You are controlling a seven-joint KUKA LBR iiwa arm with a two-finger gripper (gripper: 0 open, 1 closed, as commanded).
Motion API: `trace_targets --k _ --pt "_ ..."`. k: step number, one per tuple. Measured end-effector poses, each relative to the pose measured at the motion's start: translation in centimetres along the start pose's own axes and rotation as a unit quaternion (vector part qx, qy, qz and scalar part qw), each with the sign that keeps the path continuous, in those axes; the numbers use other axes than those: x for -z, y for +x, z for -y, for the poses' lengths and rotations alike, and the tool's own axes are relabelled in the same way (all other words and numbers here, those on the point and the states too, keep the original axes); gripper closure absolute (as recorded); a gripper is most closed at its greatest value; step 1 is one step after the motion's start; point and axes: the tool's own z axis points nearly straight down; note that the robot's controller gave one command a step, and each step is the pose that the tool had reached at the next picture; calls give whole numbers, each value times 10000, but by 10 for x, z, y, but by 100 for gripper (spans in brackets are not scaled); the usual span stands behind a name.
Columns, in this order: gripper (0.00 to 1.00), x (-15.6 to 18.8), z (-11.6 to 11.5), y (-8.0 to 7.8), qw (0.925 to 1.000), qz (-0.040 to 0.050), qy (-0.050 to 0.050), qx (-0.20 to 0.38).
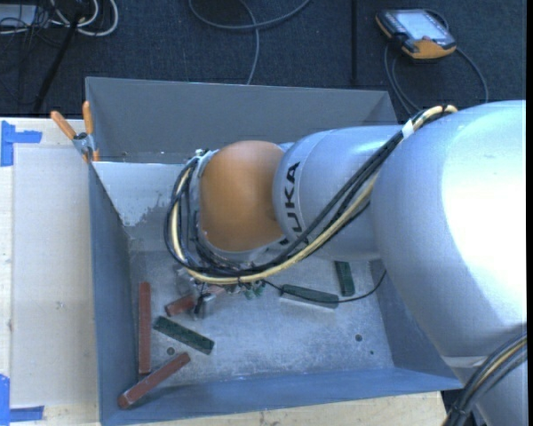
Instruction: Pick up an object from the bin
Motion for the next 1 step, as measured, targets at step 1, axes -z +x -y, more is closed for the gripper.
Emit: trace_targets --k 1 --pt "100 208 -7 -29 9939 11 -1 1099"
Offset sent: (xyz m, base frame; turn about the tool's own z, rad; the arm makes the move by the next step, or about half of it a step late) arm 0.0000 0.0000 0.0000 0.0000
